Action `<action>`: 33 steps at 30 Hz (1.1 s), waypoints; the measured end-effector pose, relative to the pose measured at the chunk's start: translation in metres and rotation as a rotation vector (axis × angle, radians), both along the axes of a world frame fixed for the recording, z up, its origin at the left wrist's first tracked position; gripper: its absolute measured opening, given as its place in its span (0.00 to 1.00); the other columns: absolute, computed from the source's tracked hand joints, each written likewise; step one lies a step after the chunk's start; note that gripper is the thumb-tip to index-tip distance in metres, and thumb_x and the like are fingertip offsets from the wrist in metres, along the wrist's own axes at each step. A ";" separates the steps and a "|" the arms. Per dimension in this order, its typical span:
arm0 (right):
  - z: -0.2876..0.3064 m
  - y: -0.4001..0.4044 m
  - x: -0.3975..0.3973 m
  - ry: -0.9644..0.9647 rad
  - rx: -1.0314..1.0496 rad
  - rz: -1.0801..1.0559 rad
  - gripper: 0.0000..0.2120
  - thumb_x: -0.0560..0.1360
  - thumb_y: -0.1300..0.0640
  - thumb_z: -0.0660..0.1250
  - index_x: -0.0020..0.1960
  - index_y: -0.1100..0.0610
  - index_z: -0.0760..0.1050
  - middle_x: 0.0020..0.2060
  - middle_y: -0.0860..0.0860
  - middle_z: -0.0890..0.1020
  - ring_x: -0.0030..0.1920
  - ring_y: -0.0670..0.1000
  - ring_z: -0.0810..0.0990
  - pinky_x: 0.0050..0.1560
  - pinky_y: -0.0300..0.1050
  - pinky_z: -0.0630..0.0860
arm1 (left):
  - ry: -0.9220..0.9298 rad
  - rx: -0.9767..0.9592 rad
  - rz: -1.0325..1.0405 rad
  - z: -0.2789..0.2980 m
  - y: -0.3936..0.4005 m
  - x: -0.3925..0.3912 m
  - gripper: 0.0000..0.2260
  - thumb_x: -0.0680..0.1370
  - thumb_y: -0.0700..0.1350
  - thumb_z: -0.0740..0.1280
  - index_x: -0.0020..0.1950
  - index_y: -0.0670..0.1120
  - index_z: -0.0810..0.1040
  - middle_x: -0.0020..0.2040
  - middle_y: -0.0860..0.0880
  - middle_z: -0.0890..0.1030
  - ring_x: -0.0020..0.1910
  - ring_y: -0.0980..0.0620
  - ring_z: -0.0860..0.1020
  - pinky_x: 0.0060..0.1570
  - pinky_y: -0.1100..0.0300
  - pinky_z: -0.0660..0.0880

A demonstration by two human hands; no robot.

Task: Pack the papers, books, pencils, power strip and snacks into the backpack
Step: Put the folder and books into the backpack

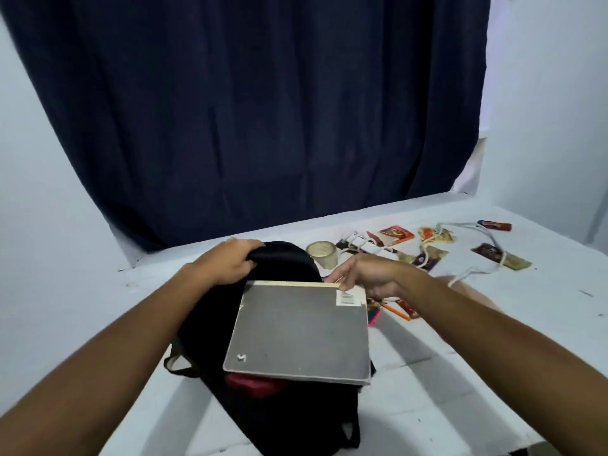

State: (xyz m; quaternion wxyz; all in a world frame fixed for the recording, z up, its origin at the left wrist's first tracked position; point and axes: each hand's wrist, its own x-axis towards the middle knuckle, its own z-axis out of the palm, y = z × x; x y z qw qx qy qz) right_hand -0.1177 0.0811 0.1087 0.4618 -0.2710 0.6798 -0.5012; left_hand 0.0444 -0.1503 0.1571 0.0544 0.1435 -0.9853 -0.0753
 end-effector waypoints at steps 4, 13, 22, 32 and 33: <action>-0.045 -0.056 0.009 -0.163 0.035 -0.219 0.16 0.73 0.76 0.53 0.42 0.63 0.77 0.29 0.54 0.81 0.31 0.51 0.79 0.29 0.38 0.75 | 0.031 -0.164 -0.017 0.014 -0.008 -0.003 0.23 0.76 0.41 0.60 0.70 0.55 0.71 0.58 0.47 0.80 0.56 0.43 0.77 0.57 0.48 0.74; -0.095 -0.133 0.047 1.110 0.047 -0.176 0.18 0.69 0.65 0.63 0.57 0.58 0.78 0.54 0.58 0.79 0.55 0.60 0.78 0.55 0.50 0.76 | 0.086 -0.259 -0.012 0.030 -0.015 -0.006 0.25 0.76 0.39 0.58 0.72 0.53 0.69 0.65 0.47 0.78 0.62 0.42 0.75 0.60 0.49 0.71; -0.122 -0.143 0.101 1.309 0.312 0.349 0.53 0.59 0.23 0.28 0.78 0.46 0.51 0.78 0.56 0.49 0.77 0.62 0.42 0.72 0.65 0.35 | 0.098 -0.249 -0.068 0.020 -0.013 0.011 0.23 0.74 0.39 0.58 0.69 0.52 0.72 0.62 0.47 0.79 0.60 0.41 0.75 0.57 0.49 0.72; -0.094 -0.188 0.089 1.290 0.451 0.291 0.33 0.77 0.33 0.48 0.67 0.56 0.73 0.66 0.62 0.70 0.66 0.62 0.68 0.67 0.58 0.59 | 0.076 -0.187 -0.099 0.019 -0.011 0.014 0.21 0.74 0.38 0.60 0.67 0.50 0.74 0.61 0.48 0.80 0.59 0.44 0.75 0.59 0.51 0.71; -0.092 -0.187 0.089 1.289 0.453 0.311 0.33 0.77 0.34 0.48 0.68 0.55 0.72 0.67 0.62 0.69 0.66 0.62 0.67 0.68 0.60 0.58 | 0.081 -0.171 -0.091 0.020 -0.012 0.013 0.22 0.75 0.38 0.60 0.68 0.50 0.74 0.60 0.48 0.81 0.59 0.44 0.76 0.59 0.53 0.71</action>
